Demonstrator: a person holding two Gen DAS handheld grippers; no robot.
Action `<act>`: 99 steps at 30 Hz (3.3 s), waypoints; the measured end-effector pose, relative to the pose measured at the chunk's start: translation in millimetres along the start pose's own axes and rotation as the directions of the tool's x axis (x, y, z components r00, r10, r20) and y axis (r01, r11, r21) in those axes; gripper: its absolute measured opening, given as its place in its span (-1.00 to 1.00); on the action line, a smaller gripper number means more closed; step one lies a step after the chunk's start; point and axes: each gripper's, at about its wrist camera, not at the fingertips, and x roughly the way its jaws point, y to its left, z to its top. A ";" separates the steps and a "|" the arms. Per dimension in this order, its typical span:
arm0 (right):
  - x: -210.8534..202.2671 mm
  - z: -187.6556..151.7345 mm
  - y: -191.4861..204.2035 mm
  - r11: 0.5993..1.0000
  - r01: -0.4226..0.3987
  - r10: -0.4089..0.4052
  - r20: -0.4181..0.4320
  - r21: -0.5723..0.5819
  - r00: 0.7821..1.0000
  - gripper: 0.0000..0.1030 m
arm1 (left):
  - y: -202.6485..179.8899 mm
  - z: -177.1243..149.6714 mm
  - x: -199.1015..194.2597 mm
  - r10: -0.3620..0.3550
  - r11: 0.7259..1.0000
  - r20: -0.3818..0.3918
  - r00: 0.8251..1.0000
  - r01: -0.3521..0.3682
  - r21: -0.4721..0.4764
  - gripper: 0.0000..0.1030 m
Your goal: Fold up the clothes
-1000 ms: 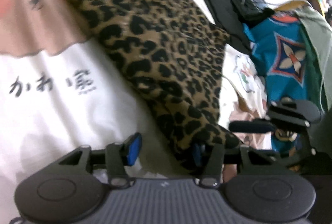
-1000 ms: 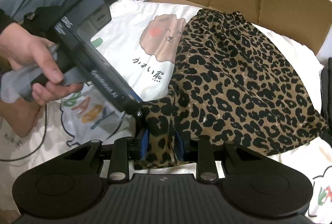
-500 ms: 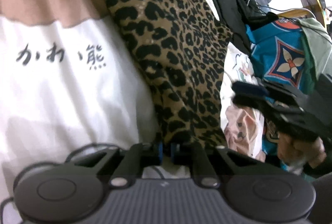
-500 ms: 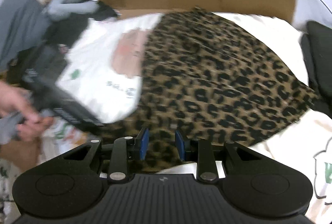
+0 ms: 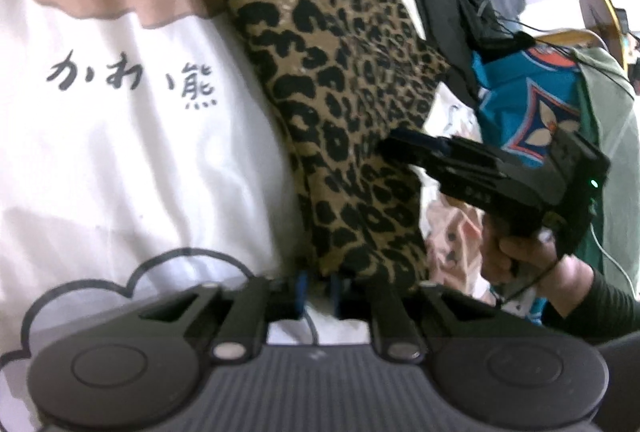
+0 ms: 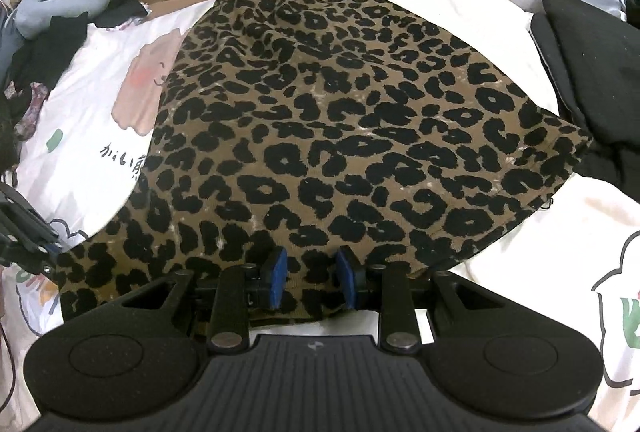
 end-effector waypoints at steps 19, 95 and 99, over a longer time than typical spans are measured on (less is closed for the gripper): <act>-15.7 -1.8 4.6 0.999 -0.011 0.011 0.028 -0.031 1.000 -0.33 | 7.5 -9.2 24.1 -0.120 0.990 -0.087 0.989 0.113 -0.090 -0.94; -29.8 13.6 -128.6 0.918 0.042 -0.130 0.196 0.395 0.972 -0.15 | -96.3 10.4 -27.6 0.405 0.881 0.040 0.914 -0.401 0.250 0.02; -22.7 14.4 -151.5 0.876 -0.004 -0.124 0.232 0.482 0.965 -0.15 | -94.5 10.6 -31.3 0.413 0.900 0.056 0.909 -0.417 0.127 0.03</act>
